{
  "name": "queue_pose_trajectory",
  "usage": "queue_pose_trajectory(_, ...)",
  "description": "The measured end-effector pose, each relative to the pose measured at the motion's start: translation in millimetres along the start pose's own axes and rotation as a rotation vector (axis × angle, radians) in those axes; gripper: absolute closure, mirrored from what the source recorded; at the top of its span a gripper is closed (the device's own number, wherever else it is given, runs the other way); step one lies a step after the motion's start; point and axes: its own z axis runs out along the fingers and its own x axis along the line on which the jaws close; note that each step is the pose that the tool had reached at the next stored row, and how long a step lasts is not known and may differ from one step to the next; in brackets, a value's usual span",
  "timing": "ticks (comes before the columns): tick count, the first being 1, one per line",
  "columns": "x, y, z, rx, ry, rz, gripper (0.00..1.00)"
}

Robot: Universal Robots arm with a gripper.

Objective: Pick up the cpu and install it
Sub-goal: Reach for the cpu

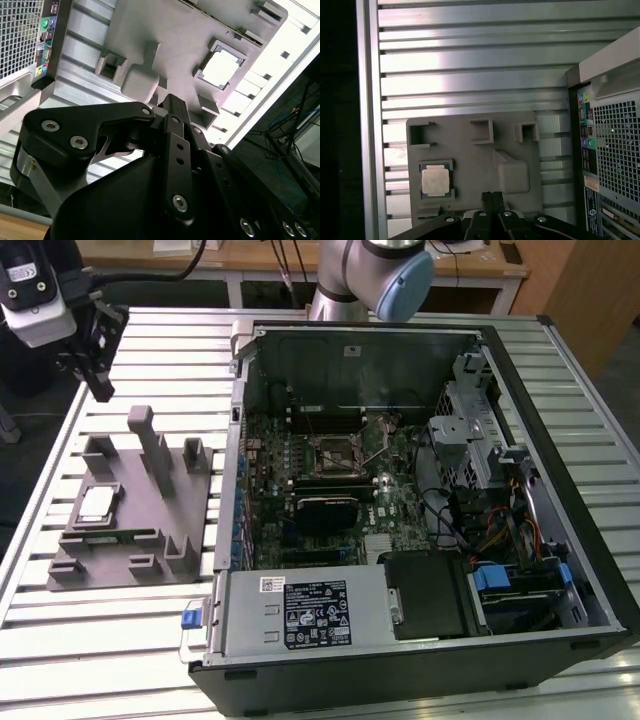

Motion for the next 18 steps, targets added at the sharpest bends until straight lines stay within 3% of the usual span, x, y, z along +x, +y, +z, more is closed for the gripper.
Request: queue_pose_trajectory(18, 26.5, -3.1, 24.7, 0.0000, 0.0001, 0.000, 0.89)
